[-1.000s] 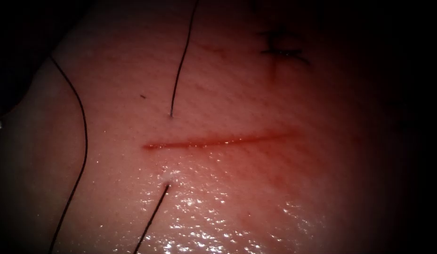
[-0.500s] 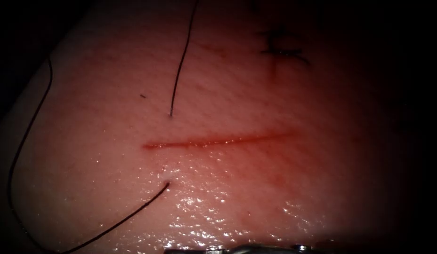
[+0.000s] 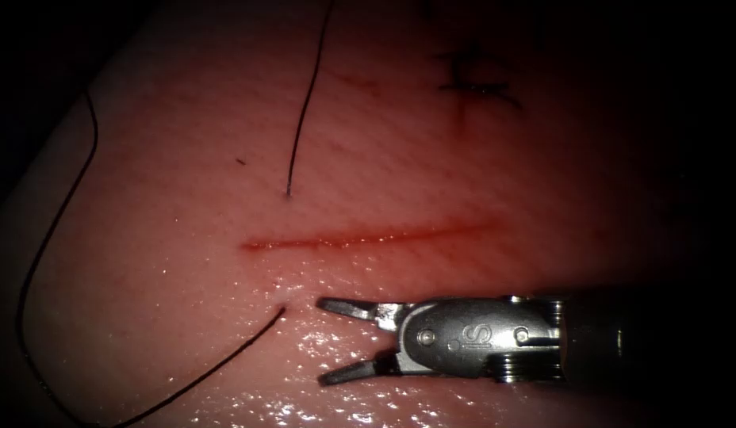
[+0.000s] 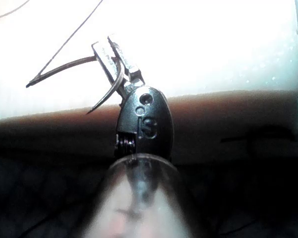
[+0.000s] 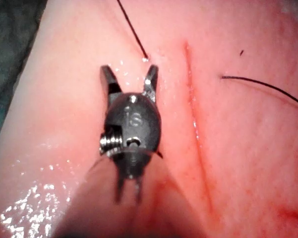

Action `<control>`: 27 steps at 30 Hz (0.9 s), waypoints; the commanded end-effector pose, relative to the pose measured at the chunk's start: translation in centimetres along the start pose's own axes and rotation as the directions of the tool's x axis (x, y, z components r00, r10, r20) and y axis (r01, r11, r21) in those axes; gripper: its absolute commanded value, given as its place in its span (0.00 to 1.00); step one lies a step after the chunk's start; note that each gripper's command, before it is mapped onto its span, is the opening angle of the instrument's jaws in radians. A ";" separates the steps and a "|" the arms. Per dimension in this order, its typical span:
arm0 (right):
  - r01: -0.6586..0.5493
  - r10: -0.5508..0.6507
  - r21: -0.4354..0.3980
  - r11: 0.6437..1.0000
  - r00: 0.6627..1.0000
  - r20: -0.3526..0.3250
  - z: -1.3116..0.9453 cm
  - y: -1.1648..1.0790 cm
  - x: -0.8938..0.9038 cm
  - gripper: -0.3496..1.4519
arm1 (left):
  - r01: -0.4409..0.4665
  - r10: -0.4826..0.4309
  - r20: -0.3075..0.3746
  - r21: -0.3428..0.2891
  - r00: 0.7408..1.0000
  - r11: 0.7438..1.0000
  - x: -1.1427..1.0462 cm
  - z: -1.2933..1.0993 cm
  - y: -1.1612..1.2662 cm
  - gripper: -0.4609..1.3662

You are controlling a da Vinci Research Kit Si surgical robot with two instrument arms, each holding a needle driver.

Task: Wound Closure
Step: Pull suture through wound

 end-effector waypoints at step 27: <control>-0.008 0.010 0.097 0.995 1.000 -0.014 0.24 -0.13 0.05 0.00 | 0.021 -0.022 -0.014 -0.033 1.000 0.999 -0.04 0.26 0.18 0.06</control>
